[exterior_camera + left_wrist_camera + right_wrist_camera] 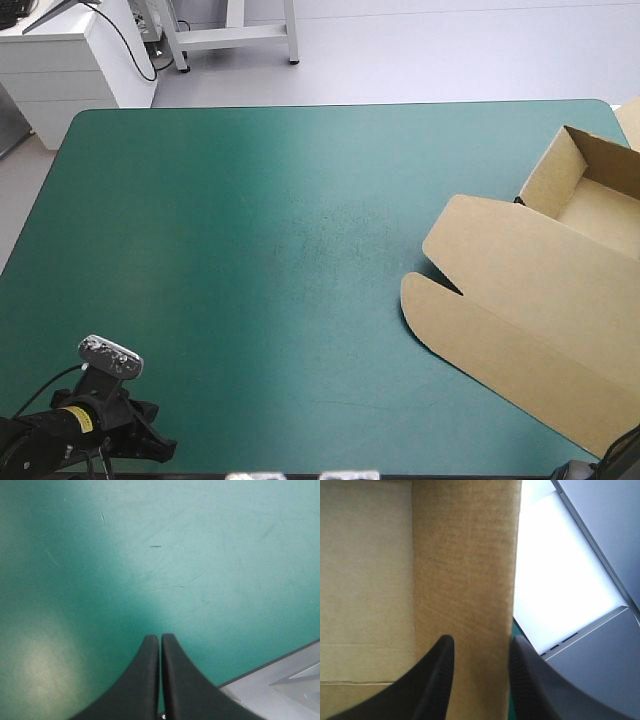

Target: Fold the box

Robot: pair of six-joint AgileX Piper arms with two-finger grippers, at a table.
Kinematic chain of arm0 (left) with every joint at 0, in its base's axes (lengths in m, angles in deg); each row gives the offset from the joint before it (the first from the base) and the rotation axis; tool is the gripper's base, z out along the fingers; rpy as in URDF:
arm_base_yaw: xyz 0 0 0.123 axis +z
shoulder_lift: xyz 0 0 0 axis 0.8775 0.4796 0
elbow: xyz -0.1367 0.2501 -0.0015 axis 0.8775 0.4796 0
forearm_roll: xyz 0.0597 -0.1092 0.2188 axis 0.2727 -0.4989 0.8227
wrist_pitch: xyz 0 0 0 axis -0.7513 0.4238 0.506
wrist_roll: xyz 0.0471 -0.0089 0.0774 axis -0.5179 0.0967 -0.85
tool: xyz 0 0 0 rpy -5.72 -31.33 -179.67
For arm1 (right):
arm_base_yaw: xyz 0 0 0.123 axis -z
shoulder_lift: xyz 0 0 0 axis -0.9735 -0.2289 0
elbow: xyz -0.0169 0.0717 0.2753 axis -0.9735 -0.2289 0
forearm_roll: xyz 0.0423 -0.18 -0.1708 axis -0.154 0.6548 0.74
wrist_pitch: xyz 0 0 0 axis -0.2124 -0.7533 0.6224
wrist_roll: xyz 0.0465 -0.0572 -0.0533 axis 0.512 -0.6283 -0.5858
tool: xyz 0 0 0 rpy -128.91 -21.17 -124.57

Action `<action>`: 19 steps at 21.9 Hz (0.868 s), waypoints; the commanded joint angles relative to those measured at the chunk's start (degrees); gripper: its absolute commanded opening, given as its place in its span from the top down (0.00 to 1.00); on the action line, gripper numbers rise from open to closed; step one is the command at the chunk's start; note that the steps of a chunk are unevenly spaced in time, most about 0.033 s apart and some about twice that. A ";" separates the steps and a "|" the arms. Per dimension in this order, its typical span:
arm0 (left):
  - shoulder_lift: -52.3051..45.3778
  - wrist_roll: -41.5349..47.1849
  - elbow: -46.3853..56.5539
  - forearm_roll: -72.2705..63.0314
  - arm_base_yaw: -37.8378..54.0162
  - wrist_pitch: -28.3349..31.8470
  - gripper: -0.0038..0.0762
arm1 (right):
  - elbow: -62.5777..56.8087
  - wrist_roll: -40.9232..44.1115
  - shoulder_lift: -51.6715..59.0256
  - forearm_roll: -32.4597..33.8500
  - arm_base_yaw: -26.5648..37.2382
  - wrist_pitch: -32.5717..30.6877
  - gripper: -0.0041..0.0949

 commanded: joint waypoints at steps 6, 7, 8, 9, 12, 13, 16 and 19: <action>0.30 0.83 -1.33 -1.26 -0.03 2.23 0.96 | -0.05 -0.77 11.50 -2.65 0.04 -0.31 0.61; 0.30 0.83 -1.33 -1.39 -0.03 2.13 0.96 | -2.52 -2.80 14.30 -4.75 0.02 -0.31 0.65; 0.30 0.83 -1.33 -1.39 -0.03 2.13 0.96 | -4.17 -3.39 16.03 -5.96 0.02 -0.31 0.69; 0.30 0.72 -1.33 -1.28 -0.03 2.23 0.96 | -7.58 -3.68 19.36 -7.65 0.02 -0.31 0.82; 0.30 0.72 -1.33 -1.16 -0.03 2.23 0.96 | -15.92 -7.45 29.36 -14.76 0.02 1.65 0.96; 0.30 0.72 -1.33 -1.16 -0.03 2.23 0.96 | -16.97 -8.30 31.33 -16.97 0.02 2.02 0.96; 0.30 0.72 -1.33 -1.16 -0.03 2.23 0.96 | -20.42 -10.69 40.56 -26.87 -1.27 2.60 0.96; 0.30 0.72 -1.33 -1.39 -0.03 4.41 0.96 | -24.32 -10.71 48.19 -27.13 -8.87 2.60 0.96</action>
